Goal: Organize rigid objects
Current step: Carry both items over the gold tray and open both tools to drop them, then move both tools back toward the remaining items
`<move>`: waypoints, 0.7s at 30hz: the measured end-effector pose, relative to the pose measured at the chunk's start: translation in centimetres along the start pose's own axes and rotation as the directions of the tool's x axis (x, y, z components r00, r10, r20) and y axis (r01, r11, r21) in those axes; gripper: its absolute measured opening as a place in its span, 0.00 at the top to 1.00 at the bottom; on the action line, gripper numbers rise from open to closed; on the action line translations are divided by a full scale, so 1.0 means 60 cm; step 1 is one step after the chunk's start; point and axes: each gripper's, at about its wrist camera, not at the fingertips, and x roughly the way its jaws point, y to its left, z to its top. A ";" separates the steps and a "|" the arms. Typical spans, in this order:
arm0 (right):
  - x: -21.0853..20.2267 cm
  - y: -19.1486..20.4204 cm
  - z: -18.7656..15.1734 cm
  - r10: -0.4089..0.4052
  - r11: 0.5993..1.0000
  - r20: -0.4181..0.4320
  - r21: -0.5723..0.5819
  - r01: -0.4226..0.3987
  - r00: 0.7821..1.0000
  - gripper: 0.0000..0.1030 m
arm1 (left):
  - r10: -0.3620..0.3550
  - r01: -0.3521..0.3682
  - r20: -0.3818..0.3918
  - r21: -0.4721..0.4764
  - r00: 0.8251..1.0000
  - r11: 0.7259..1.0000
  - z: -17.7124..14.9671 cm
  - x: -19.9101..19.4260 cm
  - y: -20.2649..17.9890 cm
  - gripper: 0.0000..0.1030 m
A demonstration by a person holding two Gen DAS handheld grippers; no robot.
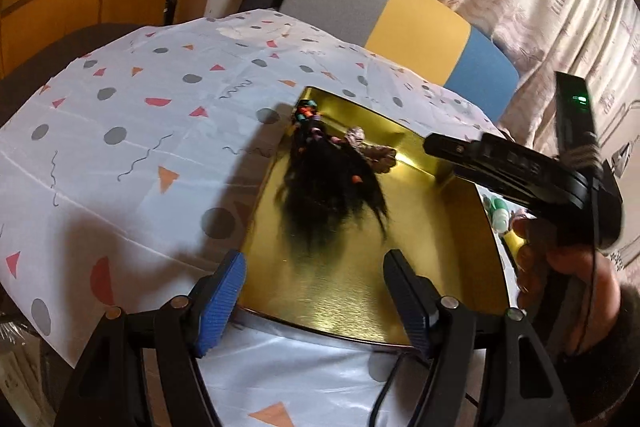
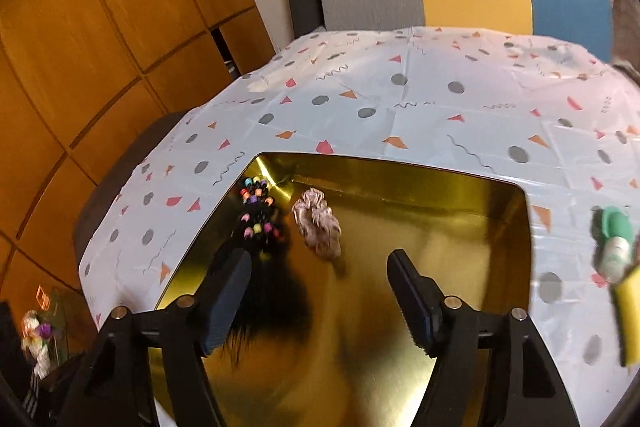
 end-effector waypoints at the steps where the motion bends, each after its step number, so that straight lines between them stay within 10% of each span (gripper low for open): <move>1: -0.010 -0.001 -0.005 -0.002 1.000 0.006 -0.007 0.002 1.000 0.28 | -0.006 0.006 -0.002 0.008 1.000 1.000 -0.002 0.000 -0.007 0.31; 21: -0.207 -0.148 -0.182 -0.224 0.973 0.103 0.083 0.216 0.969 0.22 | -0.098 0.109 -0.077 0.153 0.992 0.982 -0.036 0.009 -0.162 0.30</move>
